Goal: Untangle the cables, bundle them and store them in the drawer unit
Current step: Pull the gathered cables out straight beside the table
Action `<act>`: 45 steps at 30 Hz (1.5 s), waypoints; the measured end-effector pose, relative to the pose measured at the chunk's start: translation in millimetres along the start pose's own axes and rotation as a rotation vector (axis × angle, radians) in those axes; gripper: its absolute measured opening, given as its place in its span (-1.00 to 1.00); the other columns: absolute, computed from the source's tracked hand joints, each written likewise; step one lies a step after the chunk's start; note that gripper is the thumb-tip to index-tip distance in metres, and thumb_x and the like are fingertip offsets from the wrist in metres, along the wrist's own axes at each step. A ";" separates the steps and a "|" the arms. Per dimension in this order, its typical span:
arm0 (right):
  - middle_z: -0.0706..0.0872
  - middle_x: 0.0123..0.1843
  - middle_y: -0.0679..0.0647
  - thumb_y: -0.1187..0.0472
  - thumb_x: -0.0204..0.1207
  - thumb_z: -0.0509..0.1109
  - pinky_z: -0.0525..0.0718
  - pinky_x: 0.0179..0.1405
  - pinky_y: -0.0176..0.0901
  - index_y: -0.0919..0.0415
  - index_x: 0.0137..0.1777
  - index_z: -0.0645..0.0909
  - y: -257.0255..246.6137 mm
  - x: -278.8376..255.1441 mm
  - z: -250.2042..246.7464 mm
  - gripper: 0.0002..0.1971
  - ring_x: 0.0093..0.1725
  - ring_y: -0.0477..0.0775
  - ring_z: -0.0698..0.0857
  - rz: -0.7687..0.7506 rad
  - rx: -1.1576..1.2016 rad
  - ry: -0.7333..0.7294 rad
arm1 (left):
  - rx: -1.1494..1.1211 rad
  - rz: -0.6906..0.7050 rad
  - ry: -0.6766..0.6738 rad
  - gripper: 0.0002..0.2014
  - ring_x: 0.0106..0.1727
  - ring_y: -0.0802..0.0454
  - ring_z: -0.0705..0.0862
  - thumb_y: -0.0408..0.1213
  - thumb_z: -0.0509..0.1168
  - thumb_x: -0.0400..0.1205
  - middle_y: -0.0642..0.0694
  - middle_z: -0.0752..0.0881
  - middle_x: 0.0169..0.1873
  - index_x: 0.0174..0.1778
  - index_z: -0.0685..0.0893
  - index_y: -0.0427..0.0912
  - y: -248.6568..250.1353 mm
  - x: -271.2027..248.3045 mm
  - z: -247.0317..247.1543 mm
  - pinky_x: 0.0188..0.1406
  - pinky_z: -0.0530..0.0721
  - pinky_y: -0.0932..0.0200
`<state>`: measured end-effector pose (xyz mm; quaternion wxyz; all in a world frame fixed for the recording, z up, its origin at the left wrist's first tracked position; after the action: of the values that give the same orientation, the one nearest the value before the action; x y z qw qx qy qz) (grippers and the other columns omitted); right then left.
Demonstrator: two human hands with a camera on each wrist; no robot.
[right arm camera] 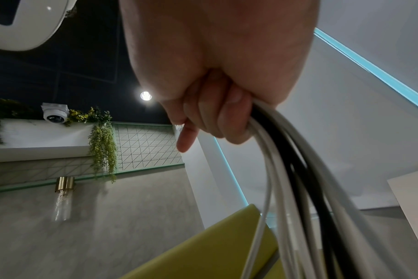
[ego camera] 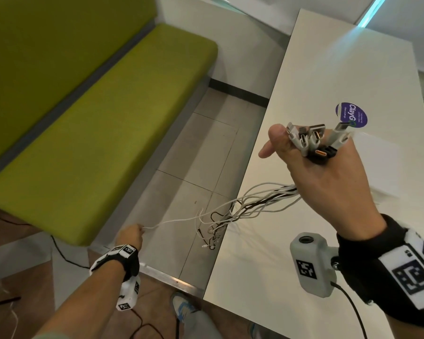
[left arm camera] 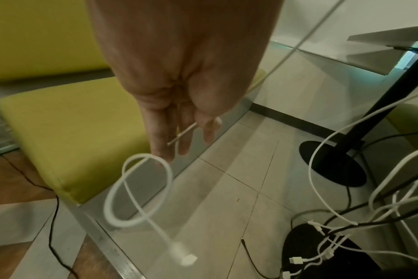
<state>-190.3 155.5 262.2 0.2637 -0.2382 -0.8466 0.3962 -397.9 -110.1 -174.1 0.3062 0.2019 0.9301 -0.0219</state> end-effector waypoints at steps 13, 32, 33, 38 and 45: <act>0.56 -0.53 0.07 -0.09 0.61 0.29 0.34 -0.43 -0.46 -0.06 -0.37 0.71 0.9 -0.1 7.4 -0.64 -0.50 -0.14 0.43 0.002 -0.017 -0.021 | -0.046 0.104 -0.180 -0.41 0.47 -0.18 0.50 0.32 0.26 0.55 -0.20 0.73 0.26 0.32 0.70 -0.02 43.4 9.5 -1.2 0.63 0.15 -0.14; 0.68 -0.45 0.10 -0.11 0.60 0.27 0.44 -0.38 -0.41 -0.01 -0.35 0.74 1.3 -4.5 15.5 -0.63 -0.41 -0.02 0.57 0.012 -0.016 -0.041 | -0.313 0.042 0.353 -0.74 -0.10 -0.32 0.68 -0.17 0.13 0.76 -0.33 0.75 -0.13 0.00 0.71 -0.16 22.7 9.7 -69.7 -0.21 0.57 -0.04; 0.67 -0.46 0.01 -0.10 0.61 0.28 0.42 -0.38 -0.45 0.01 -0.35 0.74 1.5 -4.5 16.1 -0.62 -0.41 -0.08 0.56 0.011 -0.019 -0.044 | -0.286 0.020 0.364 -0.73 -0.09 -0.31 0.65 -0.13 0.14 0.76 -0.32 0.73 -0.16 -0.04 0.72 -0.15 21.6 7.7 -73.2 -0.23 0.53 -0.02; 0.69 -0.41 -0.03 -0.07 0.61 0.28 0.42 -0.32 -0.51 0.06 -0.35 0.75 1.6 -4.2 18.5 -0.62 -0.37 -0.20 0.59 0.008 -0.028 -0.048 | -0.452 -0.081 0.360 -0.71 0.06 -0.33 0.67 -0.06 0.17 0.74 -0.30 0.76 -0.07 0.03 0.77 -0.09 2.7 14.1 -76.0 0.13 0.56 -0.09; 0.61 -0.49 -0.07 -0.06 0.60 0.29 0.37 -0.40 -0.52 0.07 -0.36 0.74 1.3 -3.2 18.4 -0.62 -0.47 -0.22 0.53 0.017 -0.017 -0.047 | -1.076 -0.363 0.138 -0.78 -0.43 -0.09 0.73 -0.43 0.11 0.73 -0.39 0.75 0.07 -0.18 0.60 -0.34 -57.1 49.0 -18.5 0.02 0.78 -0.21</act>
<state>-199.4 144.3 250.2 0.2381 -0.2382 -0.8540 0.3966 -466.3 -141.8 -192.2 0.2957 -0.1445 0.8479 0.4157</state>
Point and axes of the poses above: each hand's wrist, its own x-axis towards the middle knuckle, its own z-axis out of the palm, y = z × x, the point moved 10 cm from there along x, towards the middle knuckle
